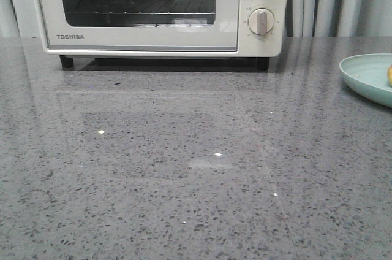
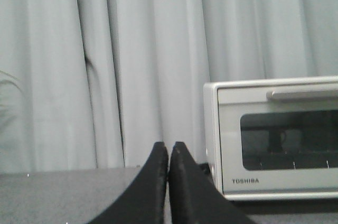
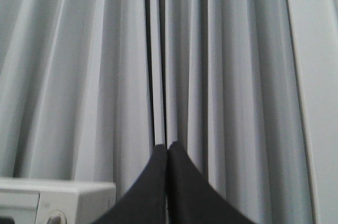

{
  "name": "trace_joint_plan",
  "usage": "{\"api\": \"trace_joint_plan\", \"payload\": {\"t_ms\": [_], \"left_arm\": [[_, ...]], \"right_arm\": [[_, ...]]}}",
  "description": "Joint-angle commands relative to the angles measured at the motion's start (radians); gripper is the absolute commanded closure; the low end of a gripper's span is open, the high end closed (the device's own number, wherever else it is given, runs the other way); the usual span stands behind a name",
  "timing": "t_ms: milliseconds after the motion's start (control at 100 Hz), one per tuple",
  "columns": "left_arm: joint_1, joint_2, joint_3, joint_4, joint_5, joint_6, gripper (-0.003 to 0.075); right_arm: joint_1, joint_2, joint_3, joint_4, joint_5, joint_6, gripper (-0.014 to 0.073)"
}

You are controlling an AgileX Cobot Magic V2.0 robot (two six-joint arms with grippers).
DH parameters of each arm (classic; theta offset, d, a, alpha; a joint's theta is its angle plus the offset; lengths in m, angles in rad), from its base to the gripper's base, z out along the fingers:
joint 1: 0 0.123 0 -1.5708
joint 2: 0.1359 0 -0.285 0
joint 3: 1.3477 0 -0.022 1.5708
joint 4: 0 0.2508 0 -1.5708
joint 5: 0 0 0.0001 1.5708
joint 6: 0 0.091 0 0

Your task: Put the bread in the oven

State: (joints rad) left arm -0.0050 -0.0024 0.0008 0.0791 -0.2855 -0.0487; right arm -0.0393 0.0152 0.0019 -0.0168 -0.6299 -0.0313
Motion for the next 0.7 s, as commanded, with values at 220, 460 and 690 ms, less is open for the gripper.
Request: {"api": "trace_joint_plan", "payload": {"t_ms": [220, 460, 690], "left_arm": [[0.001, -0.014, -0.148, -0.012, -0.059, -0.014, 0.0742], [0.001, 0.061, -0.320, -0.012, 0.059, -0.016, 0.0742], [0.001, 0.189, -0.479, -0.017, 0.163, -0.113, 0.0742]], "right_arm": [[-0.005, 0.018, -0.232, 0.002, 0.562, 0.031, 0.0669], [-0.005, 0.073, -0.402, 0.028, 0.882, 0.055, 0.0669], [-0.005, 0.204, -0.554, 0.151, 1.135, 0.055, 0.0669]]}}
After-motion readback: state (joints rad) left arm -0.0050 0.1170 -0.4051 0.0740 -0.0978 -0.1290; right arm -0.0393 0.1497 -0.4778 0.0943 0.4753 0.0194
